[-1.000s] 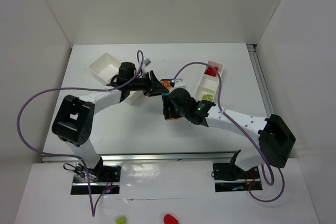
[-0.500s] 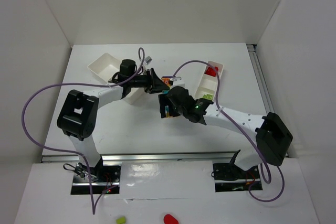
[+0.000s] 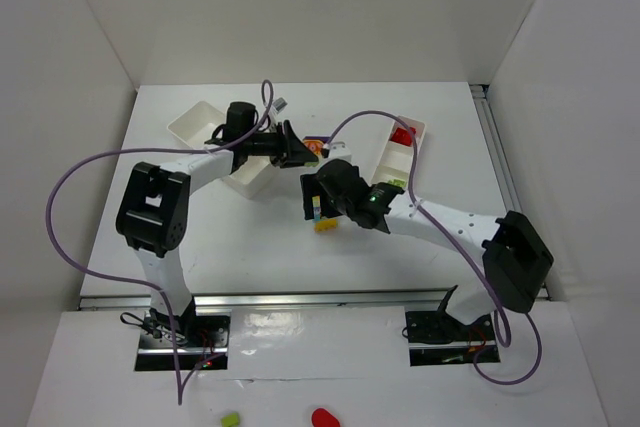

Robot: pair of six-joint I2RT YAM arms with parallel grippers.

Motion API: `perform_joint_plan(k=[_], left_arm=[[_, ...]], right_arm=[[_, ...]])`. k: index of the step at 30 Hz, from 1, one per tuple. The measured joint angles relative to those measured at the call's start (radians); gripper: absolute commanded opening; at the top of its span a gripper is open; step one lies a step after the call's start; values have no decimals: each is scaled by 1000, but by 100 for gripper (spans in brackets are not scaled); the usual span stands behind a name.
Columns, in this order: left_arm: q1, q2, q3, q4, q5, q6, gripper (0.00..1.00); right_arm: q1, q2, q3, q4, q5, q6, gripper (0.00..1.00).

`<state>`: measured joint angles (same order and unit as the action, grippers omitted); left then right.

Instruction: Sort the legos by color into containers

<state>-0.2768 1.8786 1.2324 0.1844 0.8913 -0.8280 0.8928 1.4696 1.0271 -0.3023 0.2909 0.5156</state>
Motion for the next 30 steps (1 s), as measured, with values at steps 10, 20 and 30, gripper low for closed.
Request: perform_joint_plan(k=[10,20,30], left_arm=[[14,31,41,-56,8,39,0],[25,35,153,-201,100,156,0],[28,51,199,-406,306,361,0]], right_arm=[[-90,180,60,29,-21,-35,91],[-259,-38,61,56,-229,-83,85],[-486,-21,95,177,-699,-43,93]])
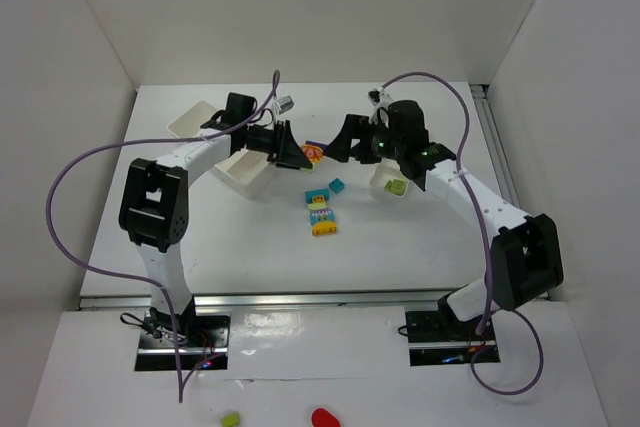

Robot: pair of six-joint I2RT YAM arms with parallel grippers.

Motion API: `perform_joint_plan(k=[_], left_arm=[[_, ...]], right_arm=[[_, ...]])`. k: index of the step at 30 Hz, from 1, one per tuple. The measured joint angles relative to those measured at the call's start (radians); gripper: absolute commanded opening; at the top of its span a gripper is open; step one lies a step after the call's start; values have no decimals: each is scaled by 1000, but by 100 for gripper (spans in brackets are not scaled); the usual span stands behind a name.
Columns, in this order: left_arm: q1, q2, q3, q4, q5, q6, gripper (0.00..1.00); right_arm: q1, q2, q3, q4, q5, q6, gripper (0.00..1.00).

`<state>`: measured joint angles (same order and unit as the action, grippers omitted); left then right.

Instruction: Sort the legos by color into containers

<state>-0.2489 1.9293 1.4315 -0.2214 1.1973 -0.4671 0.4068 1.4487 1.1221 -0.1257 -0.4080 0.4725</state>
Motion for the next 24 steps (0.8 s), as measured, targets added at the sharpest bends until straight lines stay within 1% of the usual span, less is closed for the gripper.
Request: perform_joint_plan(k=[2,5,7,8,9,11,12,15,22,24], left_arm=[[0,0,0,-36,23,42,0],[0,0,0,-72,55,80,0],[0,-1,0,-85,66,99,0],[0,-1,0,-89,69,102,0],[0,-1,0,-92,72,106,0],[0,-2,0,-95,84,117,0],[3,-5,0,-95,87,124,0],[8,-8,0,-100,95,127,0],[19,-8,0,-109,100,132,0],[21,-8,0,-110,98,132,0]], right_arm=[[-6,27,2,25,-76,7,93],[-7,74,5,67,-160,28,90],[-7,93,3,98,-196,51,87],[-8,98,1,122,-213,65,82],[-9,100,-1,141,-225,78,80],[-14,100,-11,180,-244,106,78],[-15,100,-21,209,-257,124,74],[-25,103,-55,291,-277,177,71],[-37,140,-80,403,-315,249,71],[-37,151,-83,425,-318,262,75]])
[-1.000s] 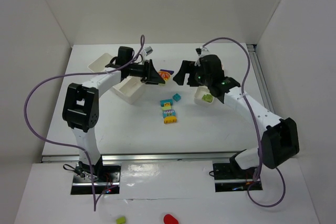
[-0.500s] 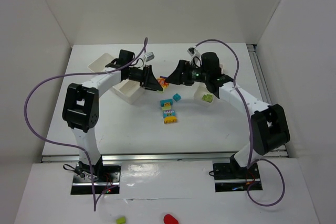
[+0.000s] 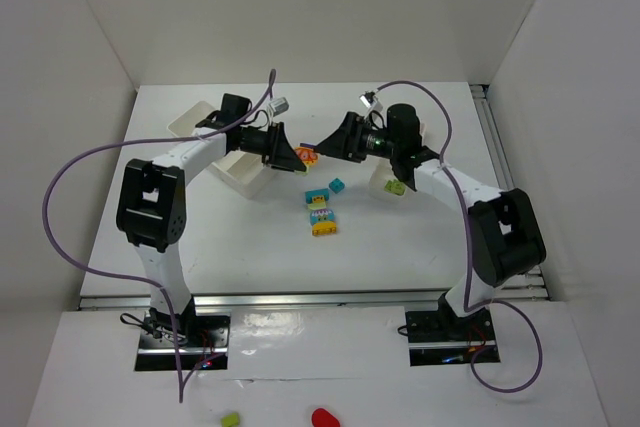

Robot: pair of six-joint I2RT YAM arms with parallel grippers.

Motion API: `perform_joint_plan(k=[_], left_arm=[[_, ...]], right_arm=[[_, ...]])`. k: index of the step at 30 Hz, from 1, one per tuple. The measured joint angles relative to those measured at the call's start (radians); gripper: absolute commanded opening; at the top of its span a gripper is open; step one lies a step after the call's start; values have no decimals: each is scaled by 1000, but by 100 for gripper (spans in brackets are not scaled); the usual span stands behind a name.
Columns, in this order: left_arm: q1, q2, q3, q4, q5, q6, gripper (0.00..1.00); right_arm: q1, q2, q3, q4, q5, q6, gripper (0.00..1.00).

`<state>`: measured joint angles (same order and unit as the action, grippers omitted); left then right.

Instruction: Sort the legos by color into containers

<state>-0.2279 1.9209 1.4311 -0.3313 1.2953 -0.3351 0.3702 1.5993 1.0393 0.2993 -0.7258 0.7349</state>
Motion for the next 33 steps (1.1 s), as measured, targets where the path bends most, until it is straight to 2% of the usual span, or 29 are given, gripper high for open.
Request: perform_joint_plan(k=[3,9,14,16,19,24,26,29,33], left_arm=[[0,-2,0,-2,16,0,0],[-11,-24,-1,-6,19,5,0],[-11,-25,-2,-6,18,17,0],[-11,-25,-1,-6,19,18,0],[-10,-25,-2,-5,29,18,0],[-3,-26,-1,0,42,18,0],[-3,-26,-1,-1,45,19,0],[-2,-26,-2,0,46,18,0],[-5,-26,-5,-1,43,19,0]], right_arm=[[0,24,0,27,-6,8,80],[0,47,0,31,-19,6,82],[0,47,-2,56,-24,16,66],[3,47,-2,78,-34,31,55],[5,47,-4,116,-50,54,48],[5,60,-12,174,-71,89,46],[5,61,-14,185,-76,99,40],[5,61,-21,195,-71,108,39],[11,15,-51,172,3,92,39]])
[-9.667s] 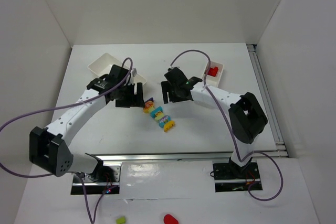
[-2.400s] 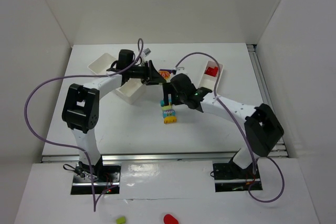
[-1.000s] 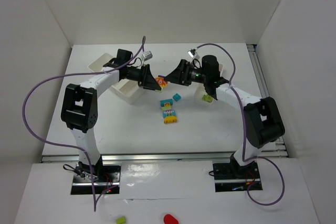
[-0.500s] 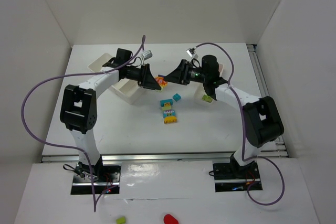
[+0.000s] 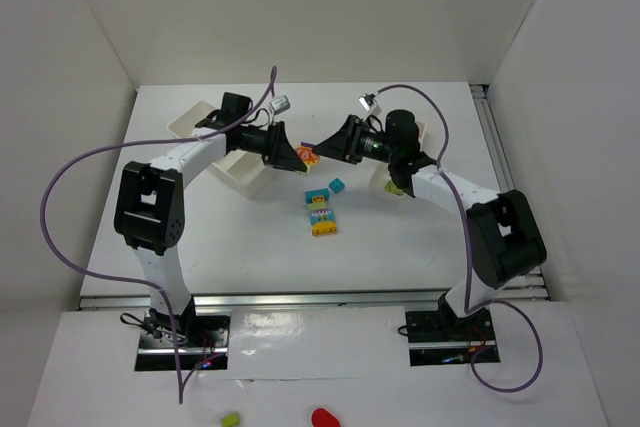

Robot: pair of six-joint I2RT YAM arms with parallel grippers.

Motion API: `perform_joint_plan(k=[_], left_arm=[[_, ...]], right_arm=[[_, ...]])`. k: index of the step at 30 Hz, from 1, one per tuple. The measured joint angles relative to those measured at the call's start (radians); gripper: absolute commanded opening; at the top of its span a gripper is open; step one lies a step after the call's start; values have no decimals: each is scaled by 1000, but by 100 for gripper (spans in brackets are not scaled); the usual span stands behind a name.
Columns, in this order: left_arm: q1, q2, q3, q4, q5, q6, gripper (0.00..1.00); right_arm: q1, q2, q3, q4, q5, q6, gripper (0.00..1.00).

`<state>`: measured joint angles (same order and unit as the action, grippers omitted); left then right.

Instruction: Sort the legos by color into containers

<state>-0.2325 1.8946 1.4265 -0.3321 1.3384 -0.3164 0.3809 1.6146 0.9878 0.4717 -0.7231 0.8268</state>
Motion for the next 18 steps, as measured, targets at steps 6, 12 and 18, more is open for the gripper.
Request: perform_joint_plan(k=[6,12,18], left_arm=[[-20,-9,0,-9,13,9,0],[-16,-10,-16,-34,-6,30,0],[-14,-10,-24,-49,-25,31,0]], right_arm=[[9,-128,-21,-134,157,-77,39],[-67,-142,-21,-180,307,-106,38],[-69,-136,-19,-253,356,-137,38]])
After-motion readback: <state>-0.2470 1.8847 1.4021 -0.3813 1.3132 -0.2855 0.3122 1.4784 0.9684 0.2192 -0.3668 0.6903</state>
